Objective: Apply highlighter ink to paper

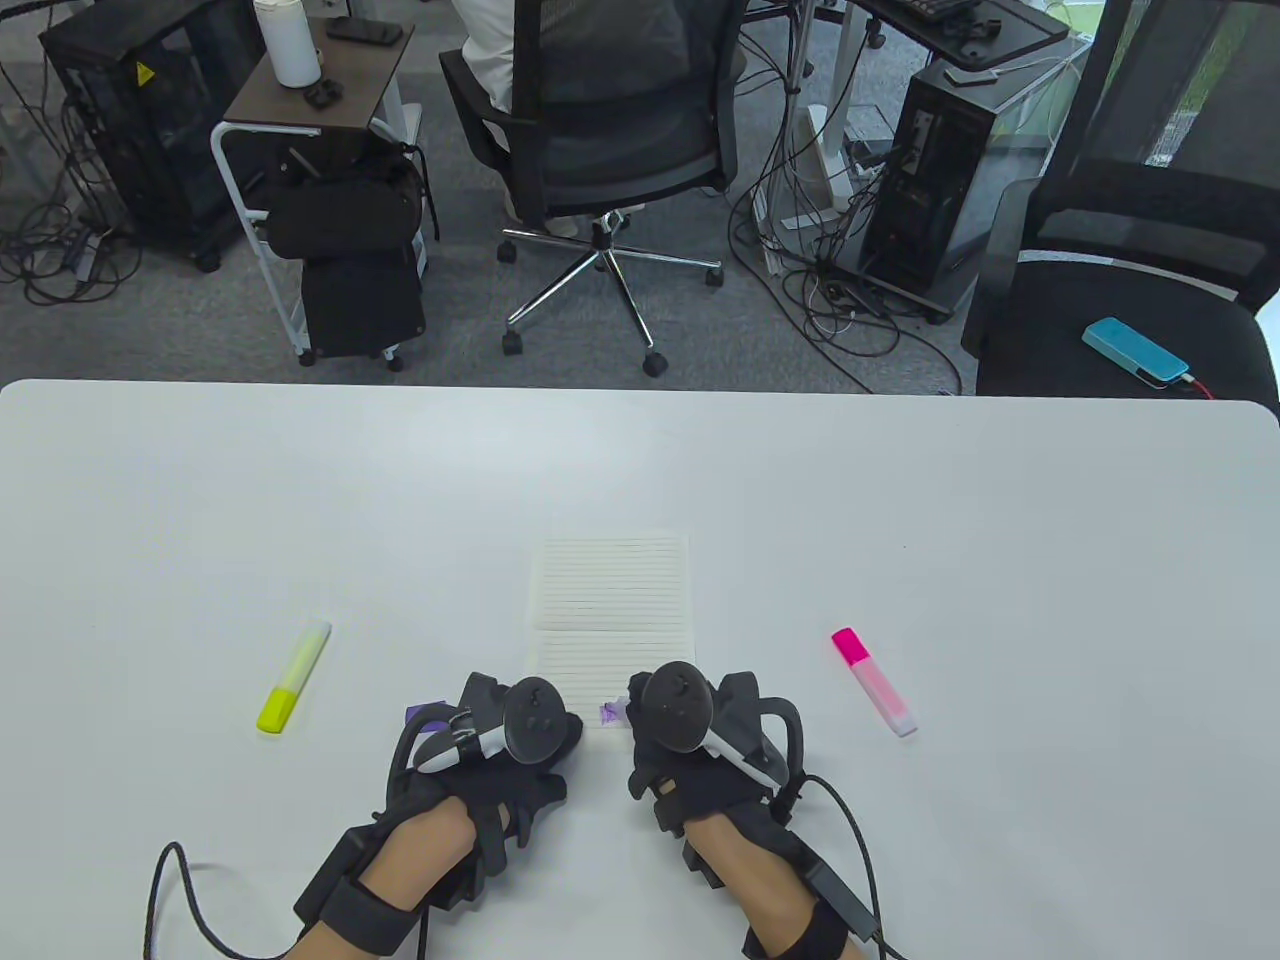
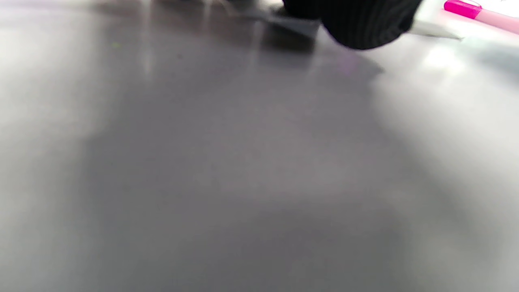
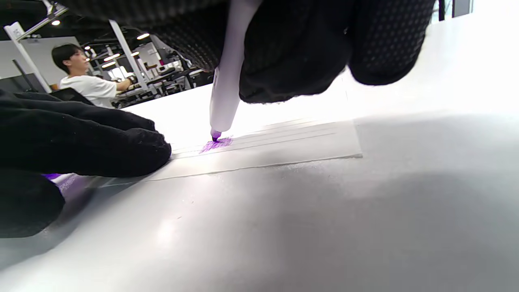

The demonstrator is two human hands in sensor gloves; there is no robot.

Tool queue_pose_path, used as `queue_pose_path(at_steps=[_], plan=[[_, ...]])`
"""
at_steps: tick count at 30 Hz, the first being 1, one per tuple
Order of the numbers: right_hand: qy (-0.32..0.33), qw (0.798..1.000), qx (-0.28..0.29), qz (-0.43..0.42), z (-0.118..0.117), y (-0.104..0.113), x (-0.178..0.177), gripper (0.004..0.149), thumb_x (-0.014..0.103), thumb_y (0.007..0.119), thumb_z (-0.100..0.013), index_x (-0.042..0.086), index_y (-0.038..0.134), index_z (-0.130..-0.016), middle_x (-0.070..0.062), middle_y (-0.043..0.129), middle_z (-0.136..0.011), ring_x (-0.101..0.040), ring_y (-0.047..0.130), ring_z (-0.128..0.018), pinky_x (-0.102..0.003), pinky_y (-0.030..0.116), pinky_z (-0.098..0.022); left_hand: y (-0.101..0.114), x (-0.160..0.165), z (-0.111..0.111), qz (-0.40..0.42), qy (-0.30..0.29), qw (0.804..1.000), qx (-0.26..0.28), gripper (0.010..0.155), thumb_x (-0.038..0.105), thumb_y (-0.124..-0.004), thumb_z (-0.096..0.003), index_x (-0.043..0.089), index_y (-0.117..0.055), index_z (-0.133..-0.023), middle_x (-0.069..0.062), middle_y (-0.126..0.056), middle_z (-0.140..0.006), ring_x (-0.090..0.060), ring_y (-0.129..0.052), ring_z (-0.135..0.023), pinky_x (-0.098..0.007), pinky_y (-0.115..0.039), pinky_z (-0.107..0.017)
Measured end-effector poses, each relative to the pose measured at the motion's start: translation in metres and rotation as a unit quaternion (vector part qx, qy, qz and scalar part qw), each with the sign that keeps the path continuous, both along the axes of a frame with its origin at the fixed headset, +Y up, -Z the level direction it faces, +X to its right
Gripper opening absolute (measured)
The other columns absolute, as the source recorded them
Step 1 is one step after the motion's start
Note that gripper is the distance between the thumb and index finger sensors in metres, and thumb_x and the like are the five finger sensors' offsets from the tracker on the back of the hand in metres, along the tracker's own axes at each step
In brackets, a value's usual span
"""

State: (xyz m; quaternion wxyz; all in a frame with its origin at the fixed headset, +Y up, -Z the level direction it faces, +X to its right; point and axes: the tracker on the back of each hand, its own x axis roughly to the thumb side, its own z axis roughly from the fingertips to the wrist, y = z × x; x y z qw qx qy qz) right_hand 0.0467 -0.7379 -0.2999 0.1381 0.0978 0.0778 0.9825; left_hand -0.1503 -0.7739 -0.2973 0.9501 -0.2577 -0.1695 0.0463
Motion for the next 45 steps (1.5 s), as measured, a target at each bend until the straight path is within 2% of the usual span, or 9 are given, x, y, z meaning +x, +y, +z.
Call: queue_pose_path(at_steps=[10,14,18,23,27,32,36,41,45], plan=[[0.000,1.000,0.001,-0.005,0.0006,0.0006,0.0019,0.039,0.033,0.074,-0.064,0.018,0.074,-0.100,-0.014,0.092,-0.074,-0.027,0.094,-0.042,-0.054,0.077,-0.053,0.0001,0.0001,0.0000,0.000,0.000,1.000,0.000,0.068,0.050,-0.071,-0.0430,0.038,-0.045,-0.104,0.001,-0.029,-0.114,-0.039,-0.031,-0.106,-0.065,-0.032,-0.074],[0.011,1.000,-0.025,-0.007,0.0032,0.0049,0.0018,0.039,0.032,0.075,-0.063,0.017,0.076,-0.099,-0.014,0.093,-0.073,-0.028,0.094,-0.040,-0.054,0.077,-0.053,0.0001,0.0000,0.0001,0.000,0.000,1.000,0.000,0.068,0.050,-0.071,-0.0430,0.038,-0.045,-0.104,0.001,-0.029,-0.114,-0.039,-0.030,-0.106,-0.065,-0.032,-0.074],[0.009,1.000,-0.001,-0.010,0.0017,0.0009,0.0008,0.039,0.033,0.075,-0.063,0.018,0.075,-0.099,-0.014,0.092,-0.074,-0.027,0.094,-0.042,-0.054,0.077,-0.054,0.0002,0.0001,0.0000,-0.001,-0.001,1.000,0.000,0.068,0.050,-0.071,-0.0430,0.039,-0.045,-0.104,0.001,-0.029,-0.114,-0.039,-0.031,-0.106,-0.065,-0.032,-0.074],[0.015,0.999,-0.030,-0.006,0.0024,0.0053,0.0030,0.039,0.033,0.075,-0.063,0.017,0.076,-0.099,-0.014,0.093,-0.073,-0.028,0.094,-0.040,-0.054,0.077,-0.053,0.0003,0.0001,-0.0001,0.000,0.000,1.000,-0.001,0.068,0.050,-0.071,-0.0430,0.038,-0.045,-0.104,0.001,-0.029,-0.114,-0.039,-0.031,-0.106,-0.065,-0.032,-0.074],[0.012,1.000,0.005,-0.014,0.0006,-0.0015,0.0003,0.039,0.033,0.075,-0.063,0.018,0.075,-0.100,-0.014,0.092,-0.074,-0.027,0.094,-0.042,-0.054,0.077,-0.054,0.0001,0.0001,-0.0001,-0.001,-0.001,1.000,0.000,0.068,0.050,-0.071,-0.0430,0.038,-0.045,-0.104,0.001,-0.029,-0.114,-0.039,-0.031,-0.106,-0.065,-0.032,-0.074],[0.018,0.999,-0.034,-0.018,0.0014,0.0030,0.0020,0.039,0.032,0.075,-0.063,0.017,0.076,-0.099,-0.015,0.093,-0.073,-0.028,0.094,-0.041,-0.055,0.077,-0.053,0.0001,0.0001,-0.0002,-0.001,-0.001,1.000,-0.001,0.068,0.050,-0.071,-0.0430,0.038,-0.045,-0.104,0.001,-0.029,-0.114,-0.039,-0.031,-0.106,-0.065,-0.032,-0.074],[0.014,1.000,-0.003,-0.021,0.0004,-0.0012,0.0008,0.039,0.033,0.075,-0.064,0.018,0.075,-0.100,-0.015,0.092,-0.074,-0.028,0.094,-0.042,-0.055,0.077,-0.054,0.0001,0.0001,-0.0002,-0.001,-0.001,1.000,-0.001,0.068,0.050,-0.071,-0.0430,0.038,-0.045,-0.104,0.001,-0.029,-0.114,-0.039,-0.031,-0.106,-0.065,-0.032,-0.074],[0.018,0.999,-0.036,-0.017,0.0013,0.0035,0.0017,0.039,0.032,0.075,-0.063,0.017,0.076,-0.099,-0.015,0.093,-0.073,-0.028,0.094,-0.040,-0.055,0.077,-0.053,0.0002,0.0000,-0.0002,-0.001,-0.001,1.000,-0.001,0.068,0.050,-0.071,-0.0430,0.038,-0.045,-0.104,0.001,-0.029,-0.114,-0.039,-0.031,-0.106,-0.065,-0.032,-0.074],[0.012,1.000,-0.014,-0.016,0.0010,0.0008,0.0010,0.039,0.033,0.075,-0.064,0.017,0.075,-0.099,-0.015,0.092,-0.074,-0.028,0.094,-0.042,-0.055,0.077,-0.054,0.0002,0.0001,-0.0003,-0.002,-0.002,1.000,-0.001,0.068,0.050,-0.071,-0.0430,0.039,-0.045,-0.104,0.001,-0.029,-0.114,-0.039,-0.031,-0.106,-0.065,-0.032,-0.074]])
